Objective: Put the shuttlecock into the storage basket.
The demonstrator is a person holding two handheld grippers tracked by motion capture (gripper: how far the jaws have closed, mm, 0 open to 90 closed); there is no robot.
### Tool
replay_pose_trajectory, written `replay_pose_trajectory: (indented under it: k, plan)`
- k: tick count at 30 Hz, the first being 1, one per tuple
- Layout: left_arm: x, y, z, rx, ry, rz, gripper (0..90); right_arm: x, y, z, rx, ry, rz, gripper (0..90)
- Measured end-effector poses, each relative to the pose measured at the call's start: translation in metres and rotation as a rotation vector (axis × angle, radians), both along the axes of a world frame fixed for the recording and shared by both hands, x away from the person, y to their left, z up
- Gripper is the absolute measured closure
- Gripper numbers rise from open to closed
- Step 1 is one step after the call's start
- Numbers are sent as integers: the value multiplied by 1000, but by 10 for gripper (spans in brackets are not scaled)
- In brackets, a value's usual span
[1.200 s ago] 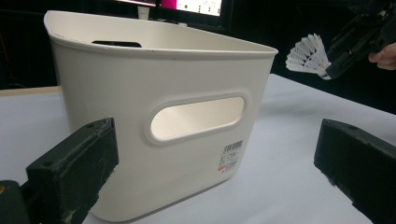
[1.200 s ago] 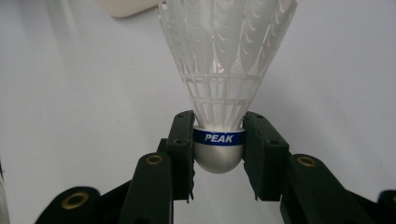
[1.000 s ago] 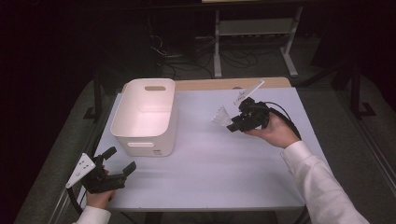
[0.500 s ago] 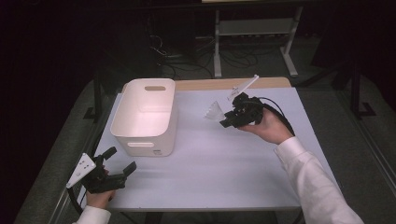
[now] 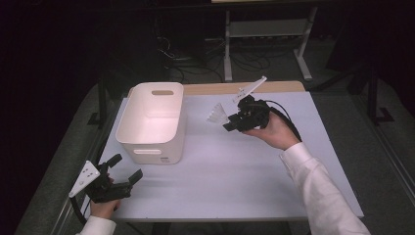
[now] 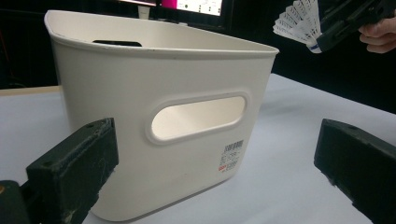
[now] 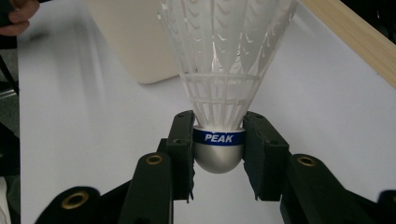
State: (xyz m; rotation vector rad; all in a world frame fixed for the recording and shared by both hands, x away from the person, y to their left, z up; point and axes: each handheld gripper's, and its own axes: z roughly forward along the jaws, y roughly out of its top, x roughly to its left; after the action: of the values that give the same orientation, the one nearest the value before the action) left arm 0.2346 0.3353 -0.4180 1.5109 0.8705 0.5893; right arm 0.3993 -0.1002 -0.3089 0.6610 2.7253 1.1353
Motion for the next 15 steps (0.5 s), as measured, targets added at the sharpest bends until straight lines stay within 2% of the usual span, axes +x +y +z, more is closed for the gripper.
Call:
replay_pose_trajectory:
  k: [15]
  plan:
    - [-1,1,0,-1,-2,7,0,2,17,8,79,-17,14,641]
